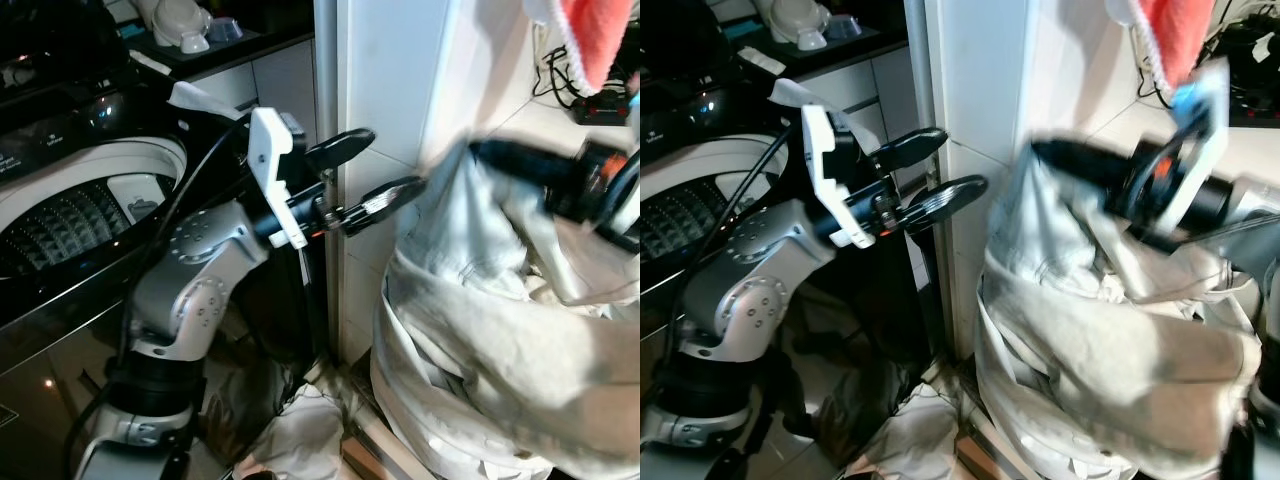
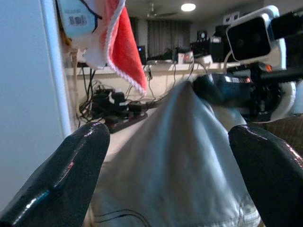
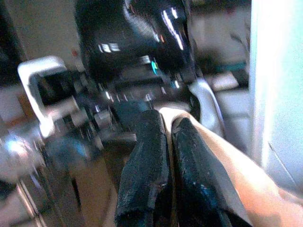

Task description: Clothes washing

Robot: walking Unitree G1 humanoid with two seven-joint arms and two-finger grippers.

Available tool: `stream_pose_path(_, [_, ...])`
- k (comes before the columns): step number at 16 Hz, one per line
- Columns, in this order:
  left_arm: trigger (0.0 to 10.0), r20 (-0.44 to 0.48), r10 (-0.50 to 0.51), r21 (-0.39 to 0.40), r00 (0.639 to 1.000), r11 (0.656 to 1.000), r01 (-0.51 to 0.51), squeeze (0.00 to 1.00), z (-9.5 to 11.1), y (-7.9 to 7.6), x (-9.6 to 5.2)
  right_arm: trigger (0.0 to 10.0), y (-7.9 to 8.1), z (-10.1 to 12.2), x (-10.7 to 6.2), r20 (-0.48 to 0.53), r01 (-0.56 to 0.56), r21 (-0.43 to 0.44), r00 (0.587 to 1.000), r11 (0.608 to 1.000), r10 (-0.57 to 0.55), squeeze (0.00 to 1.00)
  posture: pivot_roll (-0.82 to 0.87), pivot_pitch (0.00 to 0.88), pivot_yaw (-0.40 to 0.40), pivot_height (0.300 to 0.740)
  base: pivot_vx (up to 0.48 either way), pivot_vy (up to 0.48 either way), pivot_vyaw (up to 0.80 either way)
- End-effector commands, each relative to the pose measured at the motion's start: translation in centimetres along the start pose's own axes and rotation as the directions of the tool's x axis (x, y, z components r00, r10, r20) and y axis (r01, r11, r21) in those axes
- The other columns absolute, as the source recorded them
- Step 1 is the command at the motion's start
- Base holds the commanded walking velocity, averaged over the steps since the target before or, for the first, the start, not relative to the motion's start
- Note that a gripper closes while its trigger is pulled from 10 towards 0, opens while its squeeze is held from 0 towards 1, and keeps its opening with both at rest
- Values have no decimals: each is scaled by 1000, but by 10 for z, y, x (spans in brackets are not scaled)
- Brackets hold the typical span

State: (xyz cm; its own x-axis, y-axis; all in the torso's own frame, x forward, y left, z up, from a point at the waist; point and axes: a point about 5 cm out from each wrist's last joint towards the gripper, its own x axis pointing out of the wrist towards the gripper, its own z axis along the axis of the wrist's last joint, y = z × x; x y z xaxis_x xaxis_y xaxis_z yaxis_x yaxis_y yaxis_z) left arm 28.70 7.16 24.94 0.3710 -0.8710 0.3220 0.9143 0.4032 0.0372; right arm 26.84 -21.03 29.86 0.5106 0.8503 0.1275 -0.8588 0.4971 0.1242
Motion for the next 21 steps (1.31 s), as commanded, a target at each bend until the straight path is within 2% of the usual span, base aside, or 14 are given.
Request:
stream_pose_path(1, [10000, 11, -41, -8, 999, 999, 41, 0, 3, -9, 8, 0, 5, 18, 6, 103, -45, 2, 994, 999, 45, 0, -12, 0, 58, 740, 0, 0, 0])
stream_pose_path(3, [10000, 0, -63, -33, 998, 997, 63, 0, -3, -16, 13, 0, 7, 25, 13, 164, -72, 32, 984, 997, 66, 0, -12, 0, 55, 740, 0, 0, 0])
stream_pose_path(5, [10000, 2, -66, -104, 998, 992, 66, 0, -15, -21, 19, 0, 11, 29, 20, 195, -110, 58, 976, 992, 97, 0, -10, 0, 51, 740, 0, 0, 0])
stream_pose_path(6, [10000, 50, -72, -185, 996, 979, 80, 0, -18, -27, 27, 0, 17, 25, 25, 177, -144, 78, 976, 986, 129, 0, -8, 0, 48, 740, 0, 0, 0])
stream_pose_path(8, [10000, 88, -80, -257, 993, 961, 100, 0, -18, -30, 30, 0, 19, 23, 26, 168, -152, 88, 976, 984, 136, 0, -8, 0, 49, 740, 0, 0, 0])
stream_pose_path(9, [10000, 100, -87, -275, 991, 955, 111, 0, -18, -32, 32, 0, 20, 22, 27, 169, -156, 95, 976, 983, 139, 0, -9, 0, 51, 740, 0, 0, 0])
stream_pose_path(13, [10000, 90, -113, -258, 989, 957, 133, 0, -24, -37, 37, 0, 24, 24, 30, 180, -167, 106, 973, 980, 146, 0, -16, 0, 57, 740, 0, 0, 0])
stream_pose_path(14, [8824, 89, -122, -278, 988, 950, 142, 0, -25, -40, 38, 0, 25, 24, 31, 182, -169, 108, 972, 980, 147, 0, -21, 0, 61, 740, 0, 0, 0])
stream_pose_path(15, [0, 28, -93, -268, 995, 958, 97, 0, -35, -38, 40, 0, 28, 23, 35, 185, -177, 113, 971, 978, 154, 0, -23, 0, 62, 740, 0, 0, 0])
stream_pose_path(16, [0, -24, -40, -223, 999, 974, 34, 0, -42, -32, 41, 0, 29, 23, 37, 188, -184, 116, 969, 976, 160, 0, -22, 0, 62, 740, 0, 0, 0])
stream_pose_path(18, [0, -23, 34, -228, 999, 973, -39, 0, -41, -20, 38, 0, 31, 23, 39, 189, -190, 120, 968, 974, 166, 0, -19, 0, 59, 740, 0, 0, 0])
stream_pose_path(21, [0, -18, 45, -226, 999, 973, -48, 0, -41, -18, 36, 0, 31, 24, 39, 191, -188, 125, 968, 974, 163, 0, -17, 0, 57, 740, 0, 0, 0])
